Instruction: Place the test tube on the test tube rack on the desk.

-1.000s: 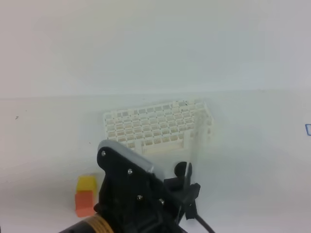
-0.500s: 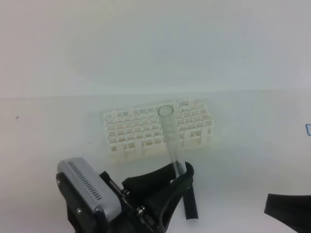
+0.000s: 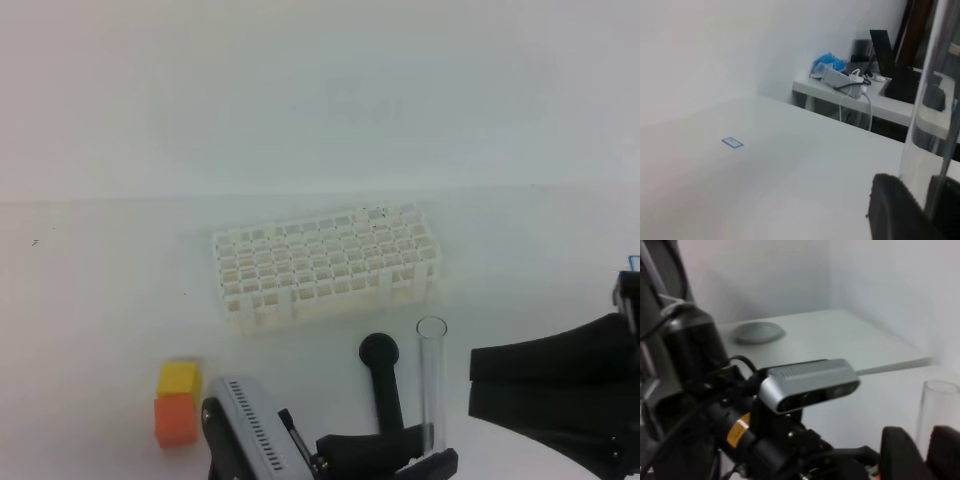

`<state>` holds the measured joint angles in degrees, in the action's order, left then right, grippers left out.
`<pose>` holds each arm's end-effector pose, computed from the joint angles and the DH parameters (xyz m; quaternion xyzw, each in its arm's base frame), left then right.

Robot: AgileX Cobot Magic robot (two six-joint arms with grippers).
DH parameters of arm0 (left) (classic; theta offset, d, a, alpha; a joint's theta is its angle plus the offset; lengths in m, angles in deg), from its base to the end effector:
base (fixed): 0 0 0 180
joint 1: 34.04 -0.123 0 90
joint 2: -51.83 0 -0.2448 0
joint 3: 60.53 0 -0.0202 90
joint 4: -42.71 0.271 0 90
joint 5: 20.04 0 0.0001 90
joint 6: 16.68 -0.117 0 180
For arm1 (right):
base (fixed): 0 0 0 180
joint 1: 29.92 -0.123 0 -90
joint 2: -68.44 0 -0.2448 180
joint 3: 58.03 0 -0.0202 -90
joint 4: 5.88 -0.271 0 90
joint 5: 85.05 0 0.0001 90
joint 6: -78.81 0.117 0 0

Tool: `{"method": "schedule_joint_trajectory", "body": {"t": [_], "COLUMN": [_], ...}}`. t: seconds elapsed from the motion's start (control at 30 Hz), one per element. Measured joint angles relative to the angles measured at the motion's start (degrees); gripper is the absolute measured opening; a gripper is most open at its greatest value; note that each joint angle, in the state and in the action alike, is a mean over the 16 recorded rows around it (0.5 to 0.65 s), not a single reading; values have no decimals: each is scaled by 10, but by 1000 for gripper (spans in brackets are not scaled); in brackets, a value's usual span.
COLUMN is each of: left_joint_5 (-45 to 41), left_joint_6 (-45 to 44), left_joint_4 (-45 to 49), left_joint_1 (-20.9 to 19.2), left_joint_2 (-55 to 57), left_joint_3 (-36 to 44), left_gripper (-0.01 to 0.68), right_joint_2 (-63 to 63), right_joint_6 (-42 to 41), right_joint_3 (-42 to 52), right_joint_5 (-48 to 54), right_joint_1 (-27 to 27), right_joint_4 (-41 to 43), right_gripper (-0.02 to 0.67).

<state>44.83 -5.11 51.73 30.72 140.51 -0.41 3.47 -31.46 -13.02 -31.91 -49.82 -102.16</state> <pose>0.0989 -0.2488 0.1580 0.3657 0.5624 -0.4759 0.5687 0.1821 0.1650 0.2569 -0.4493 0.5996 0.3922 0.5337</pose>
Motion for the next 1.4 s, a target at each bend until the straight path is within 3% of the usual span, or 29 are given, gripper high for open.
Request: {"method": "schedule_joint_trajectory", "body": {"t": [0.57, 0.7, 1.13, 1.4], "left_joint_5": [-18, -18, -28, -31], "left_joint_6": [21, 22, 31, 37], "left_joint_4": [35, 38, 48, 54], "left_joint_1": [0, 0, 0, 0], "left_joint_2": [10, 10, 9, 11], "left_joint_3": [-1, -1, -1, -1], "left_gripper": [20, 27, 41, 6], "right_joint_2": [-52, -52, -52, -52], "right_joint_6": [48, 54, 55, 56], "right_joint_3": [-16, -16, -16, -16], "right_joint_5": [33, 32, 34, 36], "right_joint_1": [0, 0, 0, 0], "right_joint_4": [-1, -1, -1, -1], "right_gripper": [417, 407, 272, 257]}}
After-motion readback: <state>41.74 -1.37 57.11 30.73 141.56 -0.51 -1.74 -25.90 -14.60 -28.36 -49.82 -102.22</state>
